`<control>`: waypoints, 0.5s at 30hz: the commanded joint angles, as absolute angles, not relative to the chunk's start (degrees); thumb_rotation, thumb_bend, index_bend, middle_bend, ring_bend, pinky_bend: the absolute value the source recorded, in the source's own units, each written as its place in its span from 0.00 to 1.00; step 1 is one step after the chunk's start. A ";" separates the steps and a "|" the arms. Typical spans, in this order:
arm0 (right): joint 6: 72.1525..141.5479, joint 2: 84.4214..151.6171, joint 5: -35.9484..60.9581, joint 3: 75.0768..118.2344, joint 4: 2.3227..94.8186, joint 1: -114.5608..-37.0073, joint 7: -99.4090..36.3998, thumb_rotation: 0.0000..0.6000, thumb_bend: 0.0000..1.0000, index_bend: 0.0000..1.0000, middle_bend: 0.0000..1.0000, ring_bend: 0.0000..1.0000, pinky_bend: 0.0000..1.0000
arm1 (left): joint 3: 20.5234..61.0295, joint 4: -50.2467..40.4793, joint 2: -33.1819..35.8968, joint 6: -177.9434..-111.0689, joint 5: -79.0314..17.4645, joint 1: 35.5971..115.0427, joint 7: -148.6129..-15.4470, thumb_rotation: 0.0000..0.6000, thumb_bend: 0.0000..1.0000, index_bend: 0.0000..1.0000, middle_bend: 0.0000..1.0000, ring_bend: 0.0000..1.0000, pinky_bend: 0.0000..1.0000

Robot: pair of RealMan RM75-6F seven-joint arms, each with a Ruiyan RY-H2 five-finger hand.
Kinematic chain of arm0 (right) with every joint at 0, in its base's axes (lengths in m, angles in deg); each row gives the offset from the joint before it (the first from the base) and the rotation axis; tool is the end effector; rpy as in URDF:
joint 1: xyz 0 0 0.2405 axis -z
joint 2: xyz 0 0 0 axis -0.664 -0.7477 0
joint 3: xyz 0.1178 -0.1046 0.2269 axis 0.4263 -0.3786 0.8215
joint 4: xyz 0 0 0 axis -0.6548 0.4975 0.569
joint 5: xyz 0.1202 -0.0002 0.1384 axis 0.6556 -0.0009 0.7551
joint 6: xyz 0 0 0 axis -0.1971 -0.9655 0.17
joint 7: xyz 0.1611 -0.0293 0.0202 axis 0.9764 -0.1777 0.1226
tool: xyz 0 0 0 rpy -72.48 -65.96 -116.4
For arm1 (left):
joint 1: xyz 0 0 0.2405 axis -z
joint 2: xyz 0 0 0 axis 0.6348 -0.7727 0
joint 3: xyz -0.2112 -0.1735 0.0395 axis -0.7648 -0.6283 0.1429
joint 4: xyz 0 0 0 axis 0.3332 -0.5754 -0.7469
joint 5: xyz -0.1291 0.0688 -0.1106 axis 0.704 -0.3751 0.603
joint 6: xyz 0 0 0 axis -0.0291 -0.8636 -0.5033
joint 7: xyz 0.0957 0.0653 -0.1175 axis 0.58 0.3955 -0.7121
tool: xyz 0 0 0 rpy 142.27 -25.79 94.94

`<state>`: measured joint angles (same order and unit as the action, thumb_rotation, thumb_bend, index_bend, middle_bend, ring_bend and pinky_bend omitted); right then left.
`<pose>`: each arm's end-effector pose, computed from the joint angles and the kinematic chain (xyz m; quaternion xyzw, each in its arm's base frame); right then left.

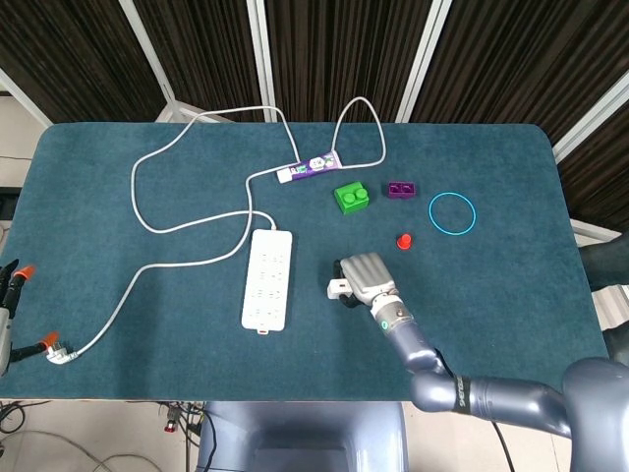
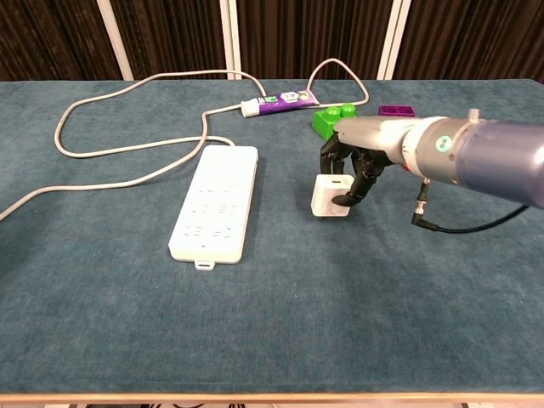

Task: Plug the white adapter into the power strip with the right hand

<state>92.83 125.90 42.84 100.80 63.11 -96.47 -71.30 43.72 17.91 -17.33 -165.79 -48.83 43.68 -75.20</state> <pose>-0.1084 -0.3920 -0.0287 0.7536 -0.4395 0.2850 0.3971 -0.3247 0.2039 0.2002 -0.5610 -0.3855 -0.3587 0.6387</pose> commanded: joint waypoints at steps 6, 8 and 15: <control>93.76 126.62 69.55 104.80 60.98 -112.74 -84.22 1.00 0.54 0.82 0.61 0.62 0.50 | 43.31 17.54 -17.15 -165.36 -48.03 43.95 -75.15 1.00 0.10 0.13 0.00 0.00 0.00; 94.92 127.57 73.00 105.26 59.95 -114.89 -85.57 1.00 0.54 0.82 0.61 0.62 0.50 | 43.28 17.44 -17.18 -165.26 -47.94 44.00 -75.25 1.00 0.10 0.13 0.00 0.00 0.00; 97.34 128.97 79.85 107.15 57.42 -119.69 -88.86 1.00 0.54 0.82 0.61 0.63 0.50 | 43.12 17.23 -17.56 -164.85 -47.56 44.09 -76.18 1.00 0.10 0.13 0.00 0.00 0.00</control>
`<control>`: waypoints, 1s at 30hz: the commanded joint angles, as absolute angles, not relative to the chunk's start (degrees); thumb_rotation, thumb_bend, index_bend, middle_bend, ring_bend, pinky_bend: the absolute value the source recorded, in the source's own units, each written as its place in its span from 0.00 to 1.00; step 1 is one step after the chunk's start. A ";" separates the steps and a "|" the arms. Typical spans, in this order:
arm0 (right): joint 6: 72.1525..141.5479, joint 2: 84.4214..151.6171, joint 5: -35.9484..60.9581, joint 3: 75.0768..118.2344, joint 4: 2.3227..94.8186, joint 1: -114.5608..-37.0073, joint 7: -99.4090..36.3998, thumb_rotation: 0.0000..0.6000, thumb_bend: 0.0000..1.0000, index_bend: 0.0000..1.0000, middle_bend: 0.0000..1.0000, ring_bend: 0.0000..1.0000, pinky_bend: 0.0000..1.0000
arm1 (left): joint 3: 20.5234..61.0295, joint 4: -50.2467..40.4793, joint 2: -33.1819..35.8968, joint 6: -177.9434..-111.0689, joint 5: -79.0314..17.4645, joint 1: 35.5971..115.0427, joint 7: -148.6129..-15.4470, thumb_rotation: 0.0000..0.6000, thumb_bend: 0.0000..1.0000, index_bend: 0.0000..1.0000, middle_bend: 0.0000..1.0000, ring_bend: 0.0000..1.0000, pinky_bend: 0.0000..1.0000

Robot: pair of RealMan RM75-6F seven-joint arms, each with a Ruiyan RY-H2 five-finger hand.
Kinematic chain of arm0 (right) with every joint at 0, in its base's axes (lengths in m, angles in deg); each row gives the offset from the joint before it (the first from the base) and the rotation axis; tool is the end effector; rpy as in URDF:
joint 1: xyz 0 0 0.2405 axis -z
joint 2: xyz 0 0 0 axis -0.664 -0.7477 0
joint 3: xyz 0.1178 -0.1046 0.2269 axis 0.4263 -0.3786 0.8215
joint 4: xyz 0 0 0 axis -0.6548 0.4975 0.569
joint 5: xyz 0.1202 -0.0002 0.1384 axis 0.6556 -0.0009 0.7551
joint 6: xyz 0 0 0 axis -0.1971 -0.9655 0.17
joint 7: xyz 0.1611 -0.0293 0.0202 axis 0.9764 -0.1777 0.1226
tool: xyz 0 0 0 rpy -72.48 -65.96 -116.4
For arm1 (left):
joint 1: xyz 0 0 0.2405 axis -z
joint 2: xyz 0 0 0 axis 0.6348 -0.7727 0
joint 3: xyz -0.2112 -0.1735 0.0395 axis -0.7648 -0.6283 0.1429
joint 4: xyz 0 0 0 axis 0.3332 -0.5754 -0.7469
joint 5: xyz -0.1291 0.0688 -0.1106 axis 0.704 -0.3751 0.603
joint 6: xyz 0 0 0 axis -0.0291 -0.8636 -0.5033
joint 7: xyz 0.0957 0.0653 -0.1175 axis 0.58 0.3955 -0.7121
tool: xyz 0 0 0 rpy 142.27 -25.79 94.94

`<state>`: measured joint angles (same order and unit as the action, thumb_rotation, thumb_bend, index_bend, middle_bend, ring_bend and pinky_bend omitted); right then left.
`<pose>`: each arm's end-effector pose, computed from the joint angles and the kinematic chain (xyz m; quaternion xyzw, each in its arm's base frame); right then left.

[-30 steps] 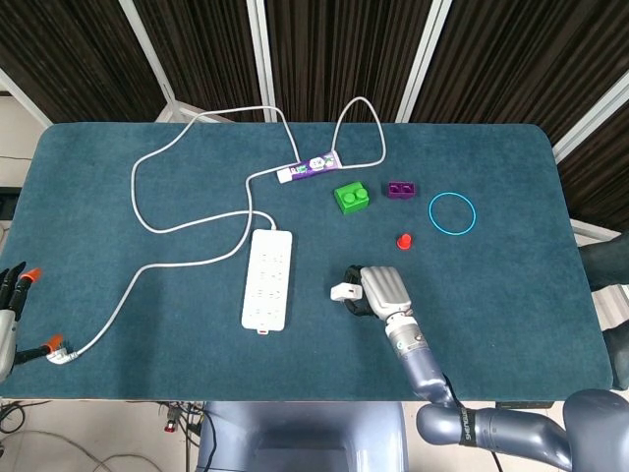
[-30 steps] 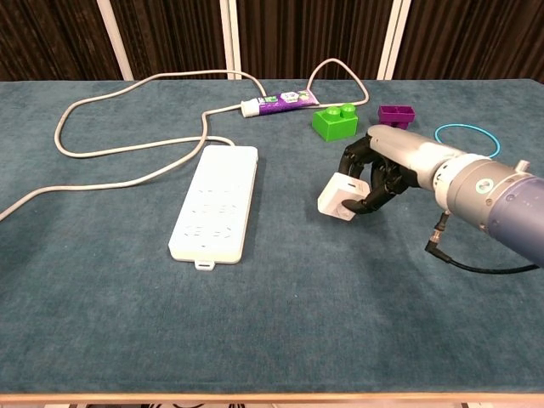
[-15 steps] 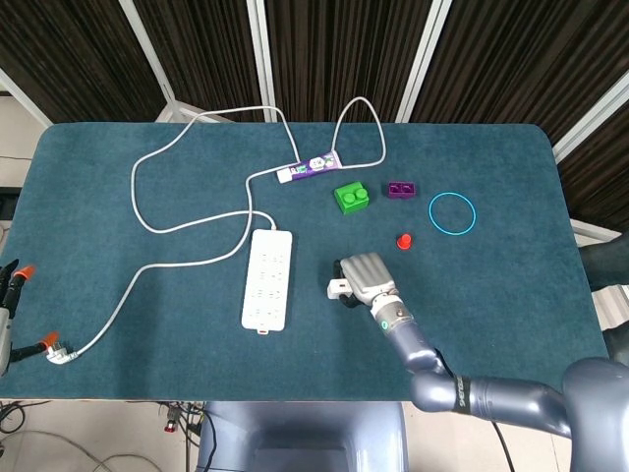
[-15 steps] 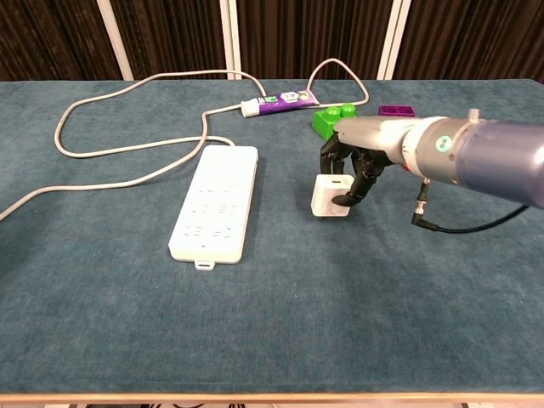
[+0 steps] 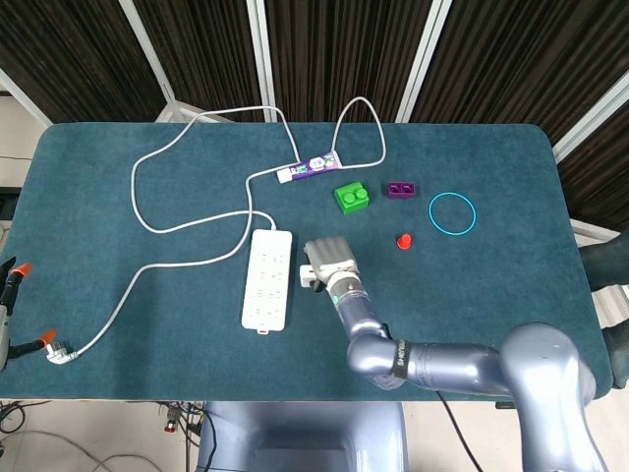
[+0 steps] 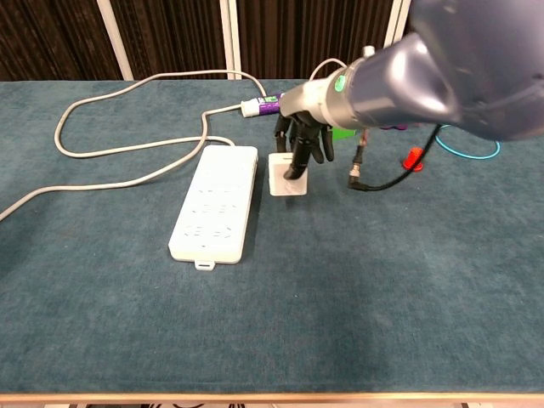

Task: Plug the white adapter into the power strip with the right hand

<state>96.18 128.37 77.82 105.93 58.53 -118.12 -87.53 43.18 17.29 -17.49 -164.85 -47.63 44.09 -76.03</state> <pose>-0.0161 -0.4267 -0.0405 0.7511 -0.4597 0.2191 0.4202 -0.3284 0.2077 0.2024 -0.5563 -0.3907 -0.3567 0.6408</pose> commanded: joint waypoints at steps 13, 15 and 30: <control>100.73 129.74 74.36 109.53 56.12 -119.59 -83.70 1.00 0.54 0.84 0.62 0.63 0.50 | 43.25 17.49 -17.50 -165.08 -47.53 44.00 -75.65 1.00 0.10 0.13 0.00 0.00 0.00; 101.28 130.20 74.03 109.89 55.70 -119.75 -83.25 1.00 0.54 0.84 0.62 0.64 0.50 | 43.32 17.54 -17.46 -165.15 -47.66 43.97 -75.57 1.00 0.10 0.13 0.00 0.00 0.00; 102.55 137.37 71.27 112.25 48.77 -122.44 -81.94 1.00 0.54 0.85 0.63 0.64 0.51 | 43.21 17.50 -17.48 -165.26 -47.52 43.96 -75.69 1.00 0.10 0.13 0.00 0.00 0.00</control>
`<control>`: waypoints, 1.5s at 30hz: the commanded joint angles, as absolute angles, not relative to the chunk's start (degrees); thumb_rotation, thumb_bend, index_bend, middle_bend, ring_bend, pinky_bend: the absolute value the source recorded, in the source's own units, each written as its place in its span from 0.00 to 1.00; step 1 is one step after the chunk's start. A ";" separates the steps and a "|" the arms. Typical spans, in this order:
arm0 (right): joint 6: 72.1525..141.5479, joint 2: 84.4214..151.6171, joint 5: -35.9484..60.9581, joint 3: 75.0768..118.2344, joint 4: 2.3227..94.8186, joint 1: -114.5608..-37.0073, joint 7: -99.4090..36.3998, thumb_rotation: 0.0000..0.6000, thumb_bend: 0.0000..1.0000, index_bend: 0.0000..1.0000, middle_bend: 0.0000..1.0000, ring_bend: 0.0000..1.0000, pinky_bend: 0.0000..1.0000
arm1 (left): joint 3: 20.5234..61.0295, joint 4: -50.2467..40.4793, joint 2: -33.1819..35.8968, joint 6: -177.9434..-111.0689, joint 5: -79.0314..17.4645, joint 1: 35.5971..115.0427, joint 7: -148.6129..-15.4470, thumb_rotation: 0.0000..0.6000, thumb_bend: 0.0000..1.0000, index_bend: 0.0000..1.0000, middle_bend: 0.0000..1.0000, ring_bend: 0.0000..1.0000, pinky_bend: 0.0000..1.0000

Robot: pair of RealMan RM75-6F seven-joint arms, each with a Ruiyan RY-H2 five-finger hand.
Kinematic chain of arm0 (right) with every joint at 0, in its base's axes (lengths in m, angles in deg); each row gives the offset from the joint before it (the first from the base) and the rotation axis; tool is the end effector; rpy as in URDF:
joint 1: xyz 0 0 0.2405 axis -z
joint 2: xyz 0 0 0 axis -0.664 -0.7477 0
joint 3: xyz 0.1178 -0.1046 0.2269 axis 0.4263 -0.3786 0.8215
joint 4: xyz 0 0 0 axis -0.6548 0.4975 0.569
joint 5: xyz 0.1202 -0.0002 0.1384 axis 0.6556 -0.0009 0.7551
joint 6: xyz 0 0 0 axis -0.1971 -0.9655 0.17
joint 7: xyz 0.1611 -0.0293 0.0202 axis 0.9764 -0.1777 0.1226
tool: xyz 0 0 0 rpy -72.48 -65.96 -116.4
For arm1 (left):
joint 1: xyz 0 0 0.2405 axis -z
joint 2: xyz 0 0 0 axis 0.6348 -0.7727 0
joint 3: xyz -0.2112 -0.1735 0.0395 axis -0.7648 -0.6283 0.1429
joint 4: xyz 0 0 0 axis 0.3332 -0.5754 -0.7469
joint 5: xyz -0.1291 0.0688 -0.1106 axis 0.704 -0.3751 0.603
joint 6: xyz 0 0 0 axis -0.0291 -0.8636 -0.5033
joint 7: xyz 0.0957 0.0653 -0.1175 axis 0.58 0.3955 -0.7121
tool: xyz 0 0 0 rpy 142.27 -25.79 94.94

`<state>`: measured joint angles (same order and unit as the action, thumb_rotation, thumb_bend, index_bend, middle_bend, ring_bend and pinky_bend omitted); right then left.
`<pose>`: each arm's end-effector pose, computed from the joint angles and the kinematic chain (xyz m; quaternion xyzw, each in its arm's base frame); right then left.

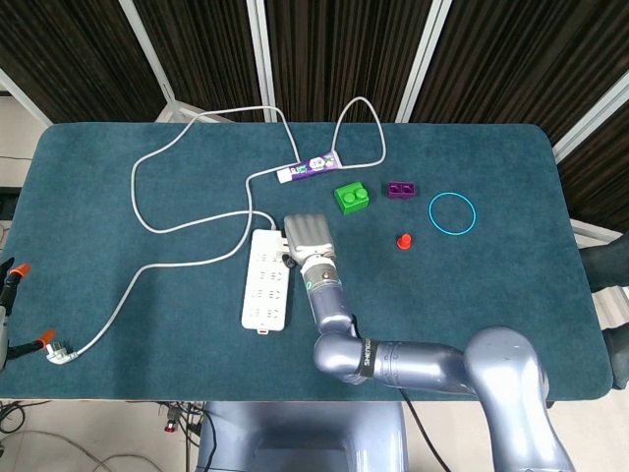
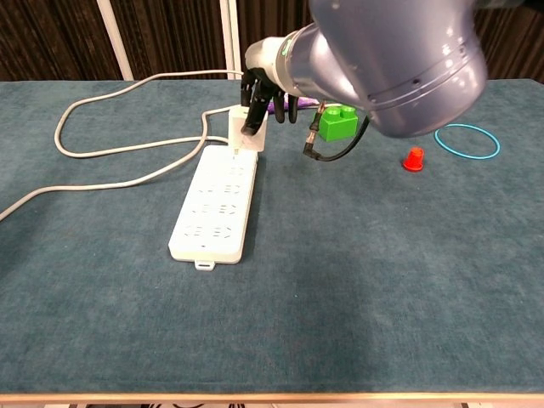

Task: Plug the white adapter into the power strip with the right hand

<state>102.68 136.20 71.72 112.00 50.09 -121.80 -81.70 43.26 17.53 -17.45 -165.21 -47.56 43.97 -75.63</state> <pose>0.0297 -0.4419 -0.0484 0.6971 -0.4696 0.3091 0.4449 -0.3281 0.2067 0.2025 -0.5552 -0.3896 -0.3560 0.6428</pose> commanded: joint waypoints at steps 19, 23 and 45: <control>100.45 144.53 65.36 111.84 39.12 -122.05 -81.06 1.00 0.54 0.85 0.63 0.64 0.51 | 43.07 17.22 -17.37 -164.52 -46.91 44.33 -75.62 1.00 0.10 0.13 0.00 0.00 0.00; 99.46 144.63 65.45 111.83 38.62 -121.61 -81.87 1.00 0.54 0.86 0.63 0.65 0.52 | 43.08 17.23 -17.28 -164.53 -46.94 44.38 -75.41 1.00 0.10 0.13 0.00 0.00 0.00; 99.01 144.82 63.99 112.70 38.79 -120.20 -82.86 1.00 0.54 0.86 0.63 0.65 0.52 | 43.10 17.32 -17.23 -164.51 -46.75 44.42 -75.17 1.00 0.10 0.13 0.00 0.00 0.00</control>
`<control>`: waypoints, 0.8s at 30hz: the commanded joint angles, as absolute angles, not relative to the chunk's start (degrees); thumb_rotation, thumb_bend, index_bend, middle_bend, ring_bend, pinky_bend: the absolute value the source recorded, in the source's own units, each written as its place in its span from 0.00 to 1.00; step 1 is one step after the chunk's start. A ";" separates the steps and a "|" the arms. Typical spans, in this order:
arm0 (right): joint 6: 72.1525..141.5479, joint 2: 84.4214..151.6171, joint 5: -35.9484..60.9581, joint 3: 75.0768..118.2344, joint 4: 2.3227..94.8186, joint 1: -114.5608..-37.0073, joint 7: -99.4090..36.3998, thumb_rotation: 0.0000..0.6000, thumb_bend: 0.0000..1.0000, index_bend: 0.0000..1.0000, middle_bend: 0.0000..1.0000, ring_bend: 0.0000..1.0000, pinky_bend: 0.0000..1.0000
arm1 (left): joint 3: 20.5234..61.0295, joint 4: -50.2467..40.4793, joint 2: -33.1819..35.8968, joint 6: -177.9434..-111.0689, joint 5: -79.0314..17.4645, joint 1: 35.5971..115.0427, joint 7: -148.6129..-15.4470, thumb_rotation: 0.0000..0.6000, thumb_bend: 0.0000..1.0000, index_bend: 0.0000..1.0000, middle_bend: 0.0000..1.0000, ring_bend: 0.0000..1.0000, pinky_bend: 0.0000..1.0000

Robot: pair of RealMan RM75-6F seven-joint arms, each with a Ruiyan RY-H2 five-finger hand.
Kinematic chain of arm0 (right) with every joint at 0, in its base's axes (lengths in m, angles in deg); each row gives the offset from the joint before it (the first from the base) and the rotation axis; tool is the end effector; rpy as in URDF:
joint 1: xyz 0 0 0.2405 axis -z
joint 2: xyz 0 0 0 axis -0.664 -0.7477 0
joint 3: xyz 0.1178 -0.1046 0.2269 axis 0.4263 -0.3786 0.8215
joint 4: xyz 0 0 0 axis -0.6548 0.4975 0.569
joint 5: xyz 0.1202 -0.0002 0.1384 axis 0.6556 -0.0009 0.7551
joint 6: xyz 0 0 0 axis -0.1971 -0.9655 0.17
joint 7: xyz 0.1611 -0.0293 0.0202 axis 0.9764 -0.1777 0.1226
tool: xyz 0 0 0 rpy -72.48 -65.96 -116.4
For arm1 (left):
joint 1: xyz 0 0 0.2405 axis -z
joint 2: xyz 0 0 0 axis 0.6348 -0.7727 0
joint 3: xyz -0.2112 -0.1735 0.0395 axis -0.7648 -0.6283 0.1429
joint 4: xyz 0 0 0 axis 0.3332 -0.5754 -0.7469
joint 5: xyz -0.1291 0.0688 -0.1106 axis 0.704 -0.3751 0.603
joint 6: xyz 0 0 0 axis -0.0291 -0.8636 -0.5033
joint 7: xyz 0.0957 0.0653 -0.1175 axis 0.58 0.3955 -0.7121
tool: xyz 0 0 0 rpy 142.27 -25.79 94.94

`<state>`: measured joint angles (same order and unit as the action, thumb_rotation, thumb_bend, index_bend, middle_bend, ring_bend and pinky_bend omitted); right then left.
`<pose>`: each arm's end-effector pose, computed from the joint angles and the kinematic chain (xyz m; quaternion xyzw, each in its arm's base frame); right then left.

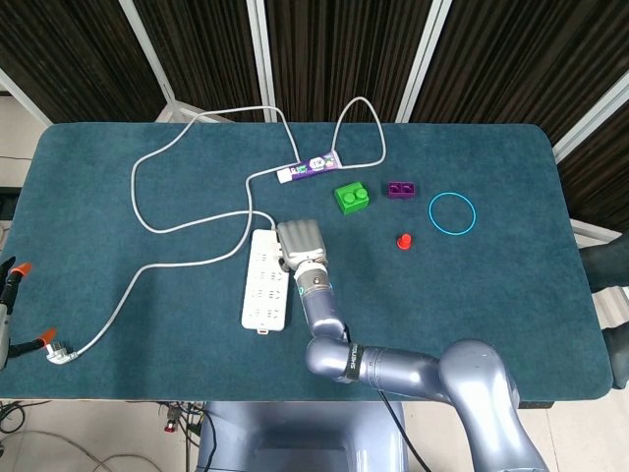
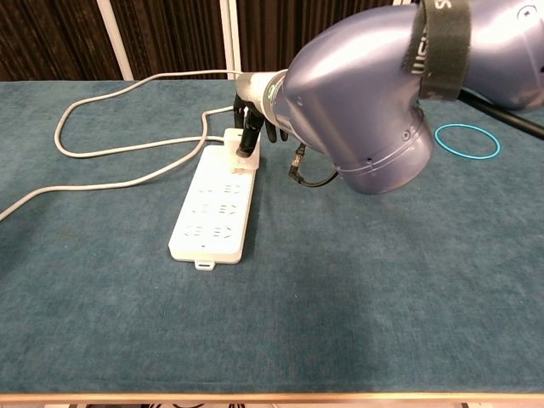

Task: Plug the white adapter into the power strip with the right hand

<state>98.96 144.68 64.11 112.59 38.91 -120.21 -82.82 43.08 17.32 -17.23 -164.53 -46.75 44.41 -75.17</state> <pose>0.0212 -0.4428 -0.0857 0.7102 -0.4411 0.3060 0.4555 -0.3295 0.2096 0.2010 -0.5556 -0.3915 -0.3512 0.6440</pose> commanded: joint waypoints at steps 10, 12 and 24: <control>98.45 145.36 63.63 113.02 38.19 -119.83 -83.20 1.00 0.54 0.86 0.63 0.65 0.52 | 43.03 17.38 -17.23 -164.57 -46.65 44.43 -75.10 1.00 0.10 0.13 0.00 0.00 0.00; 98.41 145.46 63.61 113.11 38.11 -119.76 -83.25 1.00 0.54 0.86 0.63 0.65 0.52 | 43.03 17.38 -17.20 -164.51 -46.60 44.47 -74.99 1.00 0.10 0.13 0.00 0.00 0.00; 97.86 146.19 63.33 113.31 37.01 -119.49 -83.59 1.00 0.54 0.86 0.64 0.65 0.52 | 43.03 17.39 -17.15 -164.47 -46.56 44.52 -74.89 1.00 0.10 0.13 0.00 0.00 0.00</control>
<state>97.86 146.19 63.33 113.31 37.01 -119.50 -83.58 43.04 17.39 -17.15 -164.47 -46.57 44.52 -74.88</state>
